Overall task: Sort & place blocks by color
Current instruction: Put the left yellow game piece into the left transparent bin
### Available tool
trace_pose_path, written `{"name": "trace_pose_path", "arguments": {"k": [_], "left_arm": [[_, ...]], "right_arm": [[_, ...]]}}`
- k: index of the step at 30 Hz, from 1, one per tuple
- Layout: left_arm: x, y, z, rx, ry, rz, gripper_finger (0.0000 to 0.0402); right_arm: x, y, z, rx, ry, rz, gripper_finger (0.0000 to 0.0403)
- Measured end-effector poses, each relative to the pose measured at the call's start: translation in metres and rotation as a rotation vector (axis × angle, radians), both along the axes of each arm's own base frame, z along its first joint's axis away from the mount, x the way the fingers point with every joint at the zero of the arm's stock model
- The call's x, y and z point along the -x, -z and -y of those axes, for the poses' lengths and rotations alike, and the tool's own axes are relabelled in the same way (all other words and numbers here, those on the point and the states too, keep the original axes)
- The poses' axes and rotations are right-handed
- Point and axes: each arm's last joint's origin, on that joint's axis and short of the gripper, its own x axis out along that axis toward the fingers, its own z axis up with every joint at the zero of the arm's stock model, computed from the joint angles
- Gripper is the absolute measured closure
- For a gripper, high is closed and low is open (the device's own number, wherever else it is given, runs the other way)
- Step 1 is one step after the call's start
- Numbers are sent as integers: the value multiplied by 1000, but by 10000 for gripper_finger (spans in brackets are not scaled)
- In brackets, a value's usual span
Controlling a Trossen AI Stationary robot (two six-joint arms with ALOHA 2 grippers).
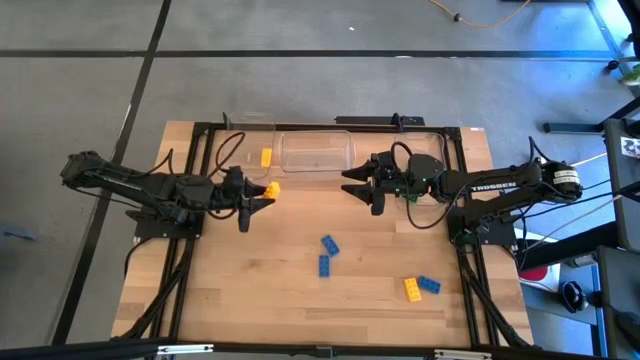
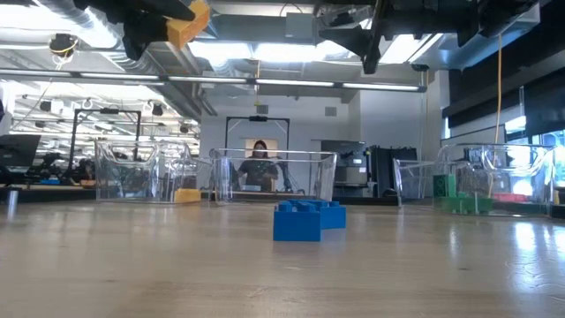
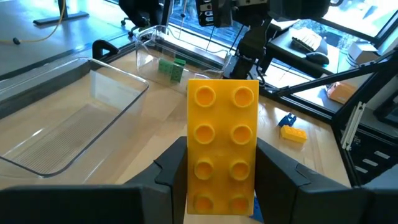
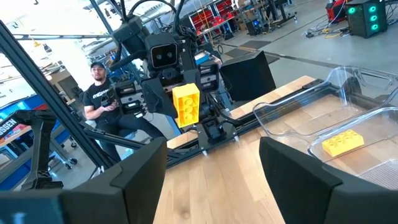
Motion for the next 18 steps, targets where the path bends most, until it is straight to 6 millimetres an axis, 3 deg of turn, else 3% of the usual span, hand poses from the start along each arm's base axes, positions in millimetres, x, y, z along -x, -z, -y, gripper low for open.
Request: {"name": "trace_pose_path", "arguments": {"k": [18], "left_arm": [[0, -1, 0, -7, 4, 9, 273]], "right_arm": [[0, 0, 0, -5, 0, 1, 144]]}}
